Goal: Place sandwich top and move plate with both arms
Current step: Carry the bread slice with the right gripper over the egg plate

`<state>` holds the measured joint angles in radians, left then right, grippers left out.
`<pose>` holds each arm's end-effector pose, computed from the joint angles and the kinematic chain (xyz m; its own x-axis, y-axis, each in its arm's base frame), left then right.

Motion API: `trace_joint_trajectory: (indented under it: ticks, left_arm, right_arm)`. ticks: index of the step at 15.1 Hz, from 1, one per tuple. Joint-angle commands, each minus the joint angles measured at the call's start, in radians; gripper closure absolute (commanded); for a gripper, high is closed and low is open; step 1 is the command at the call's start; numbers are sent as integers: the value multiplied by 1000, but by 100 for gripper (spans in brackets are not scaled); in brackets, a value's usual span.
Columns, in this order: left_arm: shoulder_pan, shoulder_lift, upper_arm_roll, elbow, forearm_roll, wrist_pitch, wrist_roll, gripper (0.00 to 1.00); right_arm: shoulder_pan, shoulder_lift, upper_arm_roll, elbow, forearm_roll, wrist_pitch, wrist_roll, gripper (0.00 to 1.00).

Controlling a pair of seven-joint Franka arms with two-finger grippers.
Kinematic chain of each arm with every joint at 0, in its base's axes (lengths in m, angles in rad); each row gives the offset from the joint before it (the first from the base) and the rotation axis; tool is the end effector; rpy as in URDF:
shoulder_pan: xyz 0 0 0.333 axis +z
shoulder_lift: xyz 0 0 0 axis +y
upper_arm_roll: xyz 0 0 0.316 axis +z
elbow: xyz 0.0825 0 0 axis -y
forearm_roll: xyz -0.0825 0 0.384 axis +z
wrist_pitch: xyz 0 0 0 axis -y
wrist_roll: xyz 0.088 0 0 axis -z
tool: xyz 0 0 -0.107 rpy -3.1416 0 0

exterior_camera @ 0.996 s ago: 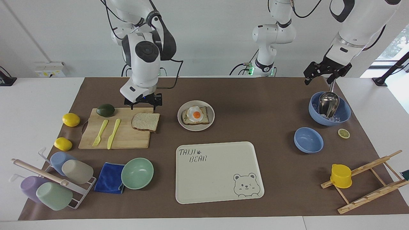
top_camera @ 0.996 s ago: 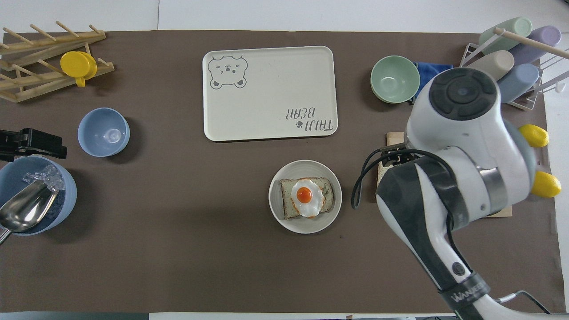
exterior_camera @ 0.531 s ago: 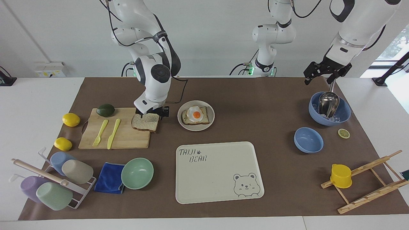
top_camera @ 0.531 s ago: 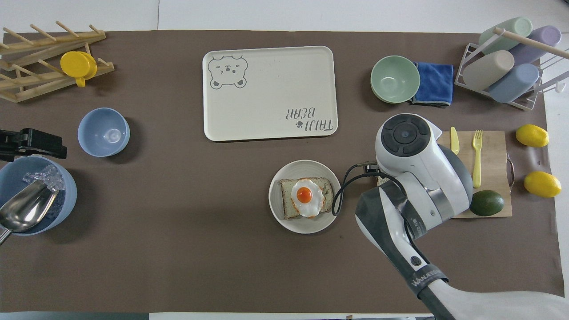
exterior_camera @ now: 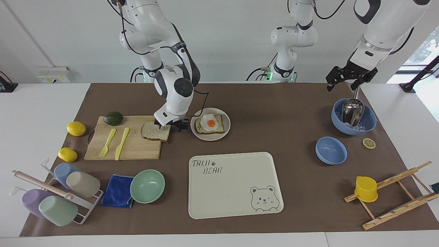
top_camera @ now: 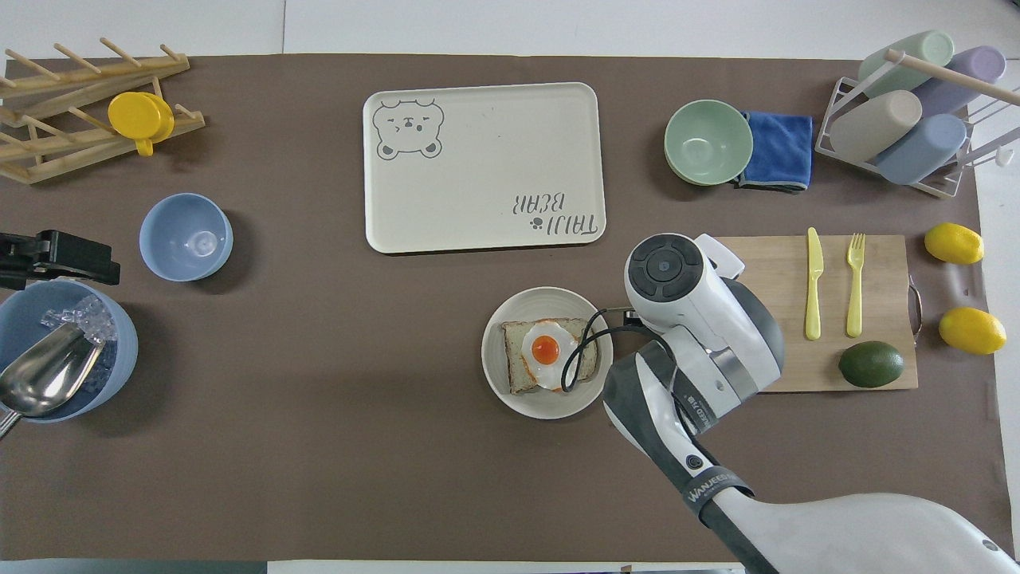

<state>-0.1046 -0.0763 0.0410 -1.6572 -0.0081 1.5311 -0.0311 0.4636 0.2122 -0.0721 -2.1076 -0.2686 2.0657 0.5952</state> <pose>0.5245 -0.0335 0.6217 0.9982 -0.0330 -0.0502 -0.0326 -0.9994 0.0097 0.5082 0.1952 0.2997 0.9928 -0.0623 -0.1024 -0.0262 -0.9464 0.3218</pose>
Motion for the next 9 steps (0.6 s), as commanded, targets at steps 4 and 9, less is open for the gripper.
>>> trace_joint_trajectory:
  ticks: [4, 9]
  left_arm:
    - [-12, -17, 7, -10, 10, -6, -1, 0]
    - [-9, -17, 7, -9, 10, -2, 4, 0]
  right_arm:
    - [-43, -5, 6, -52, -64, 60, 8, 0]
    - [-48, -7, 6, -55, -64, 63, -2, 17]
